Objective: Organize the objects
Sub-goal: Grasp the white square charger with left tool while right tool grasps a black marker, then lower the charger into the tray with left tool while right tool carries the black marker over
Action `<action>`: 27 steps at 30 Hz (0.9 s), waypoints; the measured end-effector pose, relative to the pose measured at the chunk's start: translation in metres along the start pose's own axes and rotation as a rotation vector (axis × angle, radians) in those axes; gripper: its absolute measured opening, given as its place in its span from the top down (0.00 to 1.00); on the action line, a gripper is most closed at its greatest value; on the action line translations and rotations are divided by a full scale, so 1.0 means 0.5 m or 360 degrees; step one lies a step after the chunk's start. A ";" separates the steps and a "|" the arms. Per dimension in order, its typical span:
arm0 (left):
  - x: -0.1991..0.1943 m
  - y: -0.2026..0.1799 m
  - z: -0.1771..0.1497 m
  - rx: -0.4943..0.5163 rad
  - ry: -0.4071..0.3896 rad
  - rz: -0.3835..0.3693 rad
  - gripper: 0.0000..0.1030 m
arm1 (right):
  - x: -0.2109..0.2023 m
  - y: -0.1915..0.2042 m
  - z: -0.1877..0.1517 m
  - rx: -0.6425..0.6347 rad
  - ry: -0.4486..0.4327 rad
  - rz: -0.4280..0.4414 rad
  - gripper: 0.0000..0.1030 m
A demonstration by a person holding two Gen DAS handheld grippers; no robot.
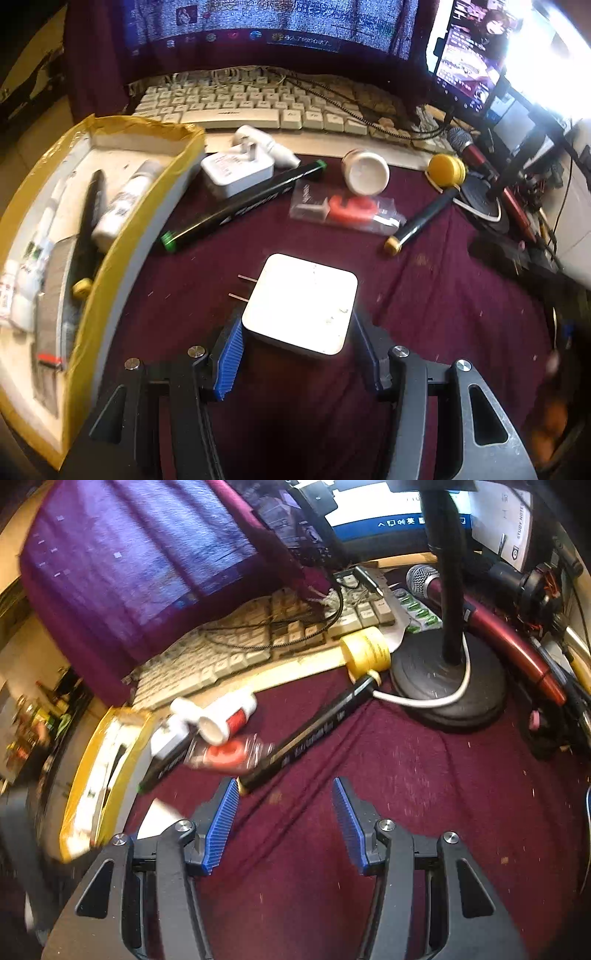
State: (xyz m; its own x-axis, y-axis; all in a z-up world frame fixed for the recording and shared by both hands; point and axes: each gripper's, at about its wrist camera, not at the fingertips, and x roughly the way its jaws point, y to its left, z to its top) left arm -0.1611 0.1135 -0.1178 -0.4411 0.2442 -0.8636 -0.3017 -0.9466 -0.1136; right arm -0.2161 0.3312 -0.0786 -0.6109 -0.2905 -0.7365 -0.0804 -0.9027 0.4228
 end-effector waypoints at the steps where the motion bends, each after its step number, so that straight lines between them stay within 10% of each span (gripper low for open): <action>1: -0.006 0.000 -0.012 0.0011 0.0008 0.0011 0.53 | 0.012 0.001 0.011 0.0019 0.0015 -0.0040 0.50; 14: -0.056 0.016 -0.010 0.0002 -0.0058 -0.0041 0.53 | 0.129 0.063 0.036 -0.0270 0.0079 -0.0637 0.61; 19: -0.066 0.014 -0.011 0.0015 -0.0069 -0.0045 0.53 | 0.091 0.032 0.011 -0.0259 0.0064 -0.0554 0.87; 27: -0.117 0.072 0.031 -0.0115 -0.0192 -0.0102 0.53 | 0.049 0.012 -0.027 -0.0267 0.0103 -0.0202 0.88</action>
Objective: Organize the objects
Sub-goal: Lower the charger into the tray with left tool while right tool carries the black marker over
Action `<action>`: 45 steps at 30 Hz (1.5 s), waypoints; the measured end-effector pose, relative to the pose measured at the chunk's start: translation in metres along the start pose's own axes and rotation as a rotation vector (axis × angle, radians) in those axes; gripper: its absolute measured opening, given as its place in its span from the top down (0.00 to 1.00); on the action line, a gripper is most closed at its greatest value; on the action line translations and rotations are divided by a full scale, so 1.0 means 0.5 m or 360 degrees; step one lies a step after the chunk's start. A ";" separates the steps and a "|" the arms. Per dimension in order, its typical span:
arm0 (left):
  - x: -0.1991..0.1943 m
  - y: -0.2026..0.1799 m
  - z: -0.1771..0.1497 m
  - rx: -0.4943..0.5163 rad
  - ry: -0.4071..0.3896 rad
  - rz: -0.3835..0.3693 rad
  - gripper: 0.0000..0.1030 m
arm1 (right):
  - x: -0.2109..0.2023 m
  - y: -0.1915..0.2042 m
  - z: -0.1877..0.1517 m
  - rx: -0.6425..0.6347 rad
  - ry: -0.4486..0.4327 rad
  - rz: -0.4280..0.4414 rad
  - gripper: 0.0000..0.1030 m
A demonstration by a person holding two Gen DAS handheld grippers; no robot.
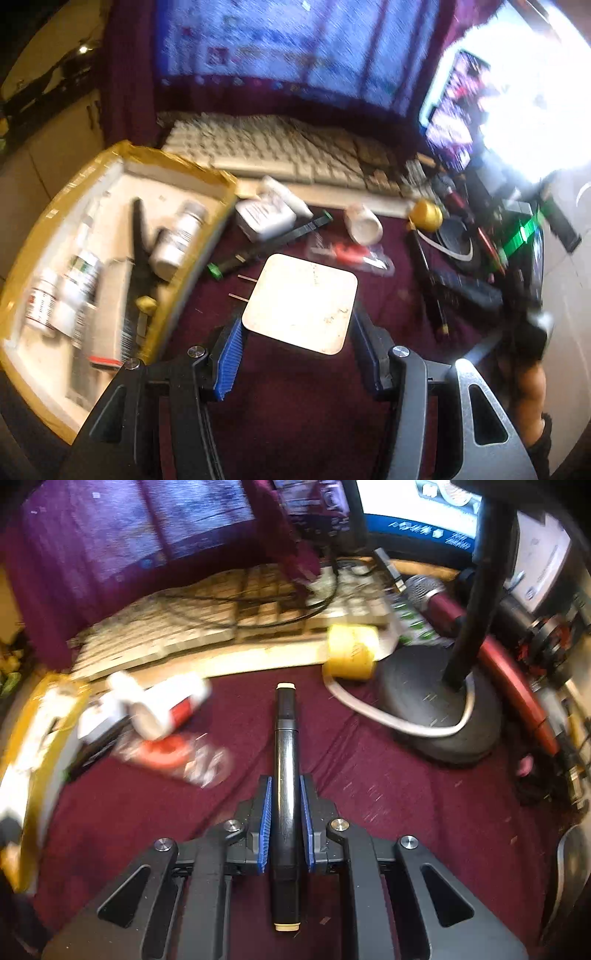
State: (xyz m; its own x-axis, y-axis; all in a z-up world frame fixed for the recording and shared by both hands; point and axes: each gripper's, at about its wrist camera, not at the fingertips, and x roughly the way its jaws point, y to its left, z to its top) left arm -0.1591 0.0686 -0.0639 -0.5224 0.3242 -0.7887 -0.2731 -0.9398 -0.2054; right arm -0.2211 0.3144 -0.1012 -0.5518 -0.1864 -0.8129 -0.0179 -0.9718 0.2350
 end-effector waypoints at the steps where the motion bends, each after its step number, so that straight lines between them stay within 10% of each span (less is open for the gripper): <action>1: -0.008 0.016 0.009 -0.0027 -0.0015 0.0001 0.53 | -0.002 0.004 -0.005 0.0004 0.0008 0.0033 0.88; 14: -0.048 0.244 0.077 -0.0312 -0.0135 0.0363 0.53 | -0.015 0.106 -0.045 -0.0196 0.0000 0.0115 0.88; 24: -0.019 0.338 0.053 -0.0466 -0.0058 0.0164 0.53 | -0.075 0.234 -0.045 -0.0369 -0.0074 0.0355 0.88; 45: 0.064 0.426 0.126 -0.0633 0.0034 0.0264 0.53 | 0.050 0.498 0.008 -0.0612 0.0030 0.0421 0.88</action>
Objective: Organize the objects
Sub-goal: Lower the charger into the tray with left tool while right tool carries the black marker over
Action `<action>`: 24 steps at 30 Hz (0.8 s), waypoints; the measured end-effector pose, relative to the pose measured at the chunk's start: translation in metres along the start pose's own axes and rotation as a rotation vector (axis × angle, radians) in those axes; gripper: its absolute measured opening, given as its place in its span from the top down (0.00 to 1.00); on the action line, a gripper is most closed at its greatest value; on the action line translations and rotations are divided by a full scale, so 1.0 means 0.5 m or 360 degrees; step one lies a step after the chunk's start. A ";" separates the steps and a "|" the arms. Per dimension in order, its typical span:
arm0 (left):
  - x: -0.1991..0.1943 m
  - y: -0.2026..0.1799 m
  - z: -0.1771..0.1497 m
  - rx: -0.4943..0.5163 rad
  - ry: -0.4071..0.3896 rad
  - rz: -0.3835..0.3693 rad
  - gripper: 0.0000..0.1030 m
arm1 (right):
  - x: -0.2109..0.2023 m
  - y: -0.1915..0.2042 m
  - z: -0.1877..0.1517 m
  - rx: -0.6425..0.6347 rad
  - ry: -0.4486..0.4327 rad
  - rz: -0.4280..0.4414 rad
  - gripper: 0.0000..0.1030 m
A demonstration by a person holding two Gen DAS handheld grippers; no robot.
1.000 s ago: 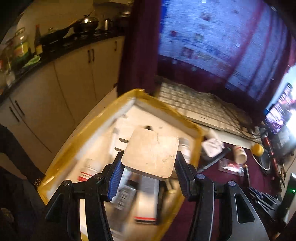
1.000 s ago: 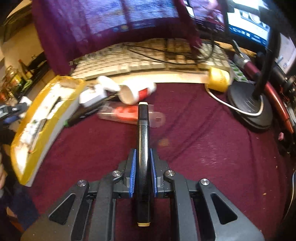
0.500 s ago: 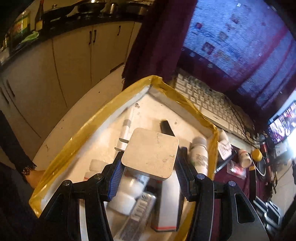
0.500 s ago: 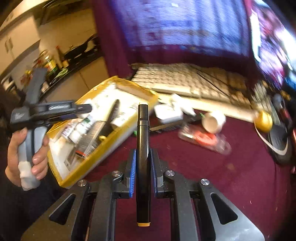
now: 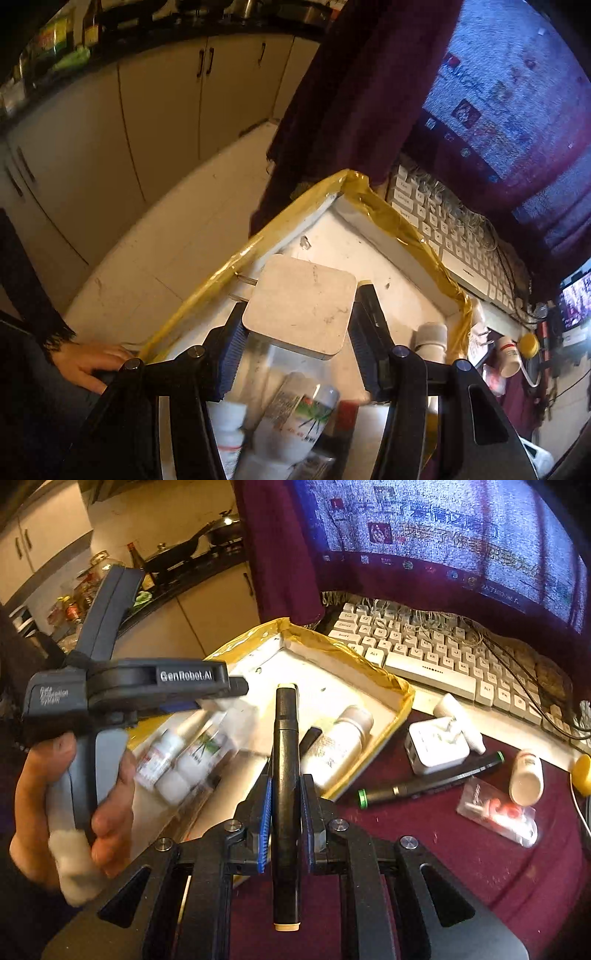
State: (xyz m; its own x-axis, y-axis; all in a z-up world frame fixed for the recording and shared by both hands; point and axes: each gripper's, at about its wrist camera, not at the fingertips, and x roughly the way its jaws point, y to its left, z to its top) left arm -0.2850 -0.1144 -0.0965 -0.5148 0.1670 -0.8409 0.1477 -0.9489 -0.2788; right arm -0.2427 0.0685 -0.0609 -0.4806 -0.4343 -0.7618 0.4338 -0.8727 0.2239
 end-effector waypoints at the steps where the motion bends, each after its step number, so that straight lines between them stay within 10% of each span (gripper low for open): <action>1: 0.007 -0.001 0.001 0.0002 0.0013 0.0003 0.53 | 0.004 -0.001 0.004 0.0008 0.0006 0.0004 0.88; 24: 0.014 -0.007 -0.007 0.0034 0.0031 0.0023 0.53 | 0.075 -0.010 0.034 0.0132 0.0022 0.0019 0.88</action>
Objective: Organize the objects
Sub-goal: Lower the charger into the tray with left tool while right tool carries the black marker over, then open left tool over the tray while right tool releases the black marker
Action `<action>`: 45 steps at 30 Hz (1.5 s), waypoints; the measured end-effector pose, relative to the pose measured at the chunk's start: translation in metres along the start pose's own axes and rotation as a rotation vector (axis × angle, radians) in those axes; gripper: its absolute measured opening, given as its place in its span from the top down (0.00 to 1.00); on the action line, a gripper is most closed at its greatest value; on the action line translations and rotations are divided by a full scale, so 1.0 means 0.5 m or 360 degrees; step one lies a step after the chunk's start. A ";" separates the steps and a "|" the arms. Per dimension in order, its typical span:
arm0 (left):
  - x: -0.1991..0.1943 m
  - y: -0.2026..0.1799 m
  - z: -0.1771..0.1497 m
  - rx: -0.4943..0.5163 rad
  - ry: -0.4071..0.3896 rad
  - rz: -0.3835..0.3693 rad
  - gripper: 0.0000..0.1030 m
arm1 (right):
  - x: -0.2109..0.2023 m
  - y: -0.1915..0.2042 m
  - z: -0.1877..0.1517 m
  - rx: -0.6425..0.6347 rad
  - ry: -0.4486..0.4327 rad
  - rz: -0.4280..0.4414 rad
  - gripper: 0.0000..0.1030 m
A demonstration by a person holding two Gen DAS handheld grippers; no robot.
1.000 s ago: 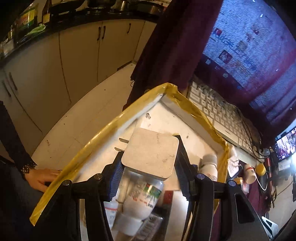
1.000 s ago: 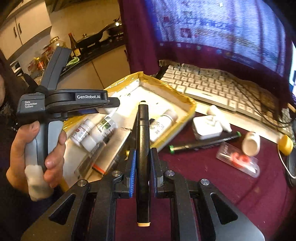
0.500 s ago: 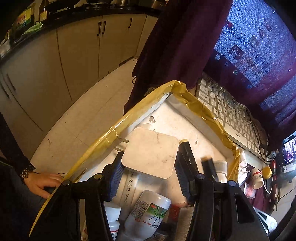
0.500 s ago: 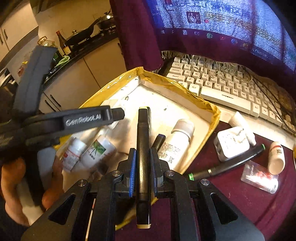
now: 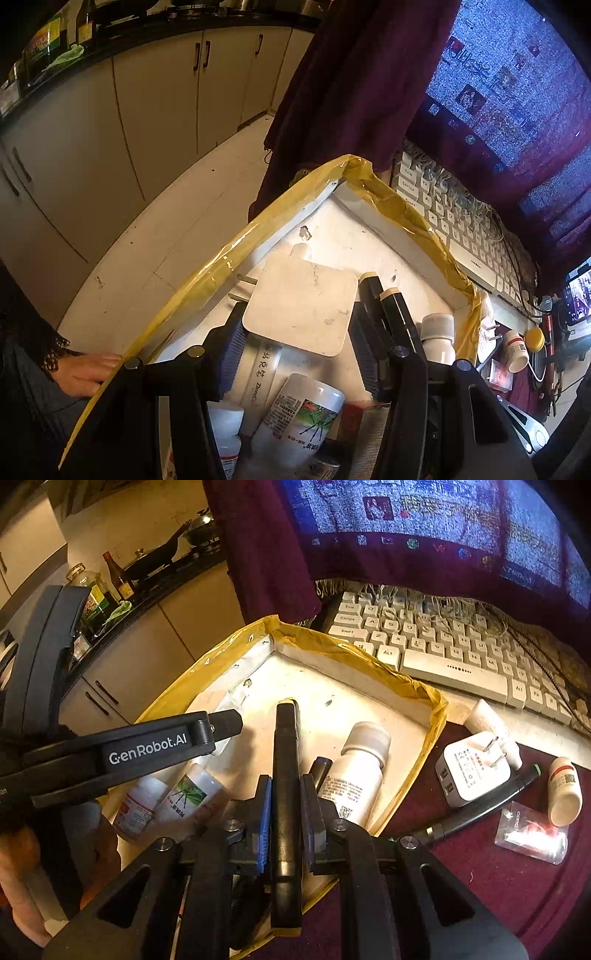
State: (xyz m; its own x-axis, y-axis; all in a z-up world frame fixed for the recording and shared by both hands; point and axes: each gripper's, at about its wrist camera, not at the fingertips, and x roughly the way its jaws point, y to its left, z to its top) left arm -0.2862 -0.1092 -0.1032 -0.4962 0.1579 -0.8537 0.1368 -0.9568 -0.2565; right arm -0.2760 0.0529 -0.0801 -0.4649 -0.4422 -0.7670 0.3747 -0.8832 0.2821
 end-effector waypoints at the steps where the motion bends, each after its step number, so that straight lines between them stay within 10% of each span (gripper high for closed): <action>1: 0.000 0.000 -0.001 0.0005 -0.0001 0.0006 0.53 | -0.002 0.000 -0.001 -0.0002 -0.0003 0.0007 0.87; 4: -0.001 0.000 -0.001 0.0010 -0.0003 0.0014 0.51 | -0.027 0.003 -0.008 -0.0066 -0.0059 0.0019 0.77; 7: -0.001 -0.005 -0.002 0.0036 0.0004 -0.0015 0.39 | -0.061 -0.004 -0.023 -0.0078 -0.0121 0.0050 0.46; 14: -0.040 -0.047 -0.013 0.0164 -0.0049 -0.0021 0.33 | -0.173 -0.082 -0.104 0.0039 -0.0233 0.0141 0.45; 20: -0.110 -0.126 -0.044 0.0244 -0.0184 -0.0122 0.33 | -0.216 -0.193 -0.172 0.0209 -0.0287 -0.0067 0.45; 28: -0.134 -0.314 -0.149 0.0652 -0.0214 -0.0227 0.24 | -0.243 -0.324 -0.215 0.0447 -0.0251 -0.0144 0.45; 34: -0.075 -0.405 -0.222 0.0926 -0.0222 -0.0090 0.24 | -0.250 -0.358 -0.230 0.0394 -0.0234 -0.0232 0.45; 45: -0.012 -0.404 -0.216 0.0826 -0.0095 -0.0097 0.24 | -0.256 -0.379 -0.229 0.0360 -0.0189 -0.0304 0.45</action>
State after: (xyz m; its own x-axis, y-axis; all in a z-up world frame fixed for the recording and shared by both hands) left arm -0.2182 0.1094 -0.0955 -0.5400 0.2175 -0.8130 -0.3292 -0.9436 -0.0338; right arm -0.1956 0.2948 -0.1012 -0.6049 -0.2687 -0.7496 0.0900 -0.9584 0.2709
